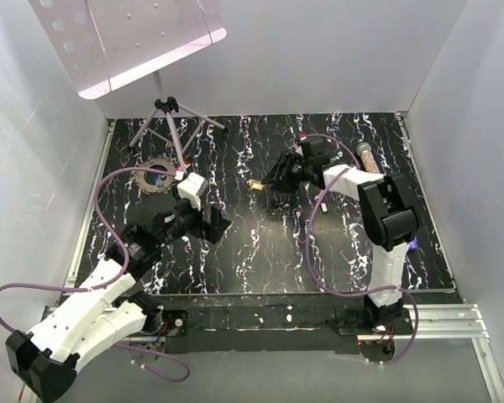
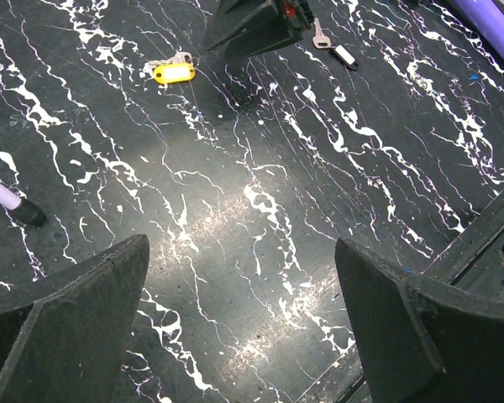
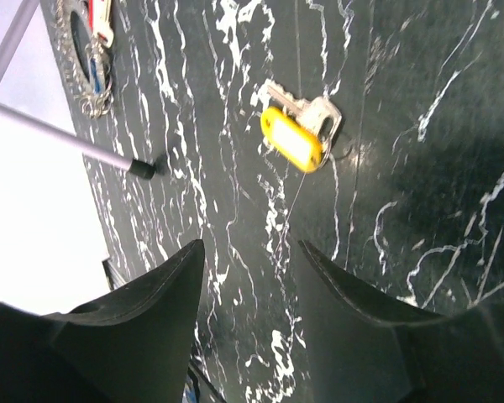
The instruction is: Put the keys on the keyring
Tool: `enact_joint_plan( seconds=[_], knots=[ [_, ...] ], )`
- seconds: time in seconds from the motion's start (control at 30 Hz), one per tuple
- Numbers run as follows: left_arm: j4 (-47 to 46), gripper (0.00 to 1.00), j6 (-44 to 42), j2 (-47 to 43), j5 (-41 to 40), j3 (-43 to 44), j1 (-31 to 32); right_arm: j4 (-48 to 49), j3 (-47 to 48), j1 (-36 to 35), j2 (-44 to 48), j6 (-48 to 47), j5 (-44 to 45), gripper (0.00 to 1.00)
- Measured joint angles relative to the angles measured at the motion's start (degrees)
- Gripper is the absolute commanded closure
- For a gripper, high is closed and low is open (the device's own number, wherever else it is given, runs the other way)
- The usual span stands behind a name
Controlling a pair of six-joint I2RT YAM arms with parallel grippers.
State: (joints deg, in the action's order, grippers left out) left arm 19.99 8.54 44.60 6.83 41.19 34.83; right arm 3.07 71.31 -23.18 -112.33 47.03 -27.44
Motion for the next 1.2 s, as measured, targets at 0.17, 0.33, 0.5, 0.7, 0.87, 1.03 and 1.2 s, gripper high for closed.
enact_joint_plan(
  seconds=[0.17,0.33,0.5,0.7,0.87,1.03,1.2],
  knots=[
    [-0.4,0.07,-0.5,0.1,0.0,0.0,0.0,-2.7,5.0,-0.1,-3.7,1.9,3.4,0.5],
    [-0.7,0.07,-0.7,0.3,-0.2,0.0,0.0,-4.7,8.0,-0.1,-5.9,2.8,5.3,0.53],
    [-0.7,0.07,-0.8,0.3,-0.2,0.0,0.0,-6.7,8.5,-0.2,-7.5,3.9,6.3,0.53],
    [-0.7,0.07,-0.9,0.3,-0.2,0.0,0.0,-7.9,9.4,-0.3,-9.0,4.9,6.6,0.55],
    [-0.7,0.07,-0.9,0.3,-0.2,0.0,0.0,-9.0,11.8,-0.6,-11.3,5.8,6.6,0.6],
    [-0.7,0.07,-0.9,0.3,-0.2,0.0,0.0,-9.4,12.5,-0.9,-11.9,6.6,6.7,0.66],
    [-0.7,0.06,-1.0,0.3,-0.2,0.0,0.0,-9.9,12.7,-0.9,-12.3,7.3,6.7,0.71]
  ],
)
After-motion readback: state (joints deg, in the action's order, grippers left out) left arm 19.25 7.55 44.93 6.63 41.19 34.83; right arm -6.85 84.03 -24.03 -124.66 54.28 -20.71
